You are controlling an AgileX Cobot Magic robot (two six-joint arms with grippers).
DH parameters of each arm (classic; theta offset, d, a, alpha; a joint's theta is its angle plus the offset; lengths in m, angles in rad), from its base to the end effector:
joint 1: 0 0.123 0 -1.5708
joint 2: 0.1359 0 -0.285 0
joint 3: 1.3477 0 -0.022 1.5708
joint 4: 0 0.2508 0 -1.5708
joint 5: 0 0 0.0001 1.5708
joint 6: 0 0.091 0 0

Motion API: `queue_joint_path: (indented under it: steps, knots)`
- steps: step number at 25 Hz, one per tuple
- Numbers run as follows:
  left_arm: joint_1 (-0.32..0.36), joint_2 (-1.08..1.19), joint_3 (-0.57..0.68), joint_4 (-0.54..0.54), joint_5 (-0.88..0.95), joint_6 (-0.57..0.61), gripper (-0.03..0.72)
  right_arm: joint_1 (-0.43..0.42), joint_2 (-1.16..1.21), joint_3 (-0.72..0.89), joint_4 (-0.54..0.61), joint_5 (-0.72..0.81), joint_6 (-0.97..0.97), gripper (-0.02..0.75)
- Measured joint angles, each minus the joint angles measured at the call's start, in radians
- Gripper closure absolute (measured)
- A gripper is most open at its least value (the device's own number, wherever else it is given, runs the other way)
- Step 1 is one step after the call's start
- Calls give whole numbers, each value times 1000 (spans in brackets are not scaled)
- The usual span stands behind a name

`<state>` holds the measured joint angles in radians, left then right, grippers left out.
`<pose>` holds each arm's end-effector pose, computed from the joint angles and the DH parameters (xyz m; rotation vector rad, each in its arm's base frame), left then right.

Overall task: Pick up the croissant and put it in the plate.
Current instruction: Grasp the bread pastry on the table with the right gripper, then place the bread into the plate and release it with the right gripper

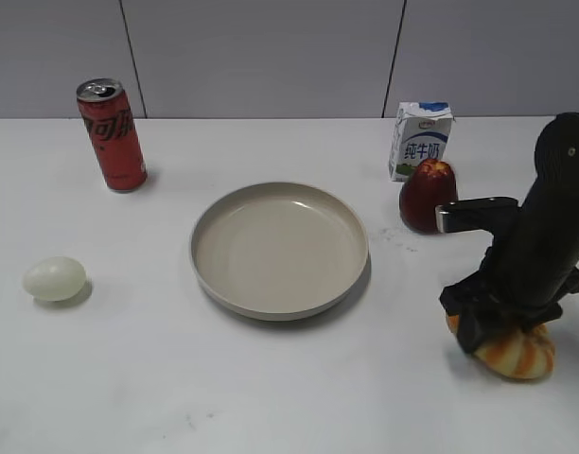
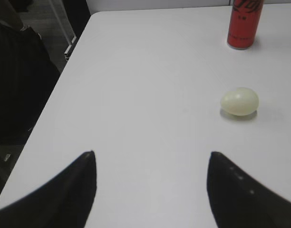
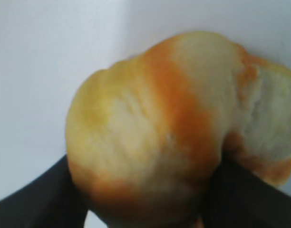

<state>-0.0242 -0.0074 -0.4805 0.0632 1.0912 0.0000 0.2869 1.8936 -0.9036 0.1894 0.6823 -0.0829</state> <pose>-0.0050 0.0052 0.2695 0.0216 2.0857 0.0615 0.2830 0.0948 0.1049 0.3442 -3.0910 -0.1809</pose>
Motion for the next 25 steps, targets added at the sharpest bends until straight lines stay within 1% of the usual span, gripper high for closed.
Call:
queue_joint_path:
  steps: [1, 2, 3, 6, 9, 11, 14, 19, 22, 25]
  knots:
    - [0, 0, 0, 0, 0, 0, 137, 0, 4, -11, 0, 14, 0, 458]
    - [0, 0, 0, 0, 0, 0, 137, 0, 7, -21, 0, 28, 0, 506]
    - [0, 0, 0, 0, 0, 0, 137, 0, 13, -34, 0, 40, 0, 524]
    - [0, 0, 0, 0, 0, 0, 137, 0, 27, -84, -16, 106, -1, 524]
    - [0, 0, 0, 0, 0, 0, 137, 9, 25, -177, -72, 213, -1, 526]
    - [0, 0, 0, 0, 0, 0, 137, 34, 14, -255, -108, 276, -16, 526]
    - [0, 0, 0, 0, 0, 0, 137, 95, 5, -403, -104, 336, -85, 526]
    - [0, 0, 0, 0, 0, 0, 137, 238, 11, -615, -67, 322, -194, 526]
    - [0, 0, 0, 0, 0, 0, 137, 302, 55, -711, -57, 297, -228, 526]
    - [0, 0, 0, 0, 0, 0, 137, 347, 137, -778, -57, 296, -245, 526]
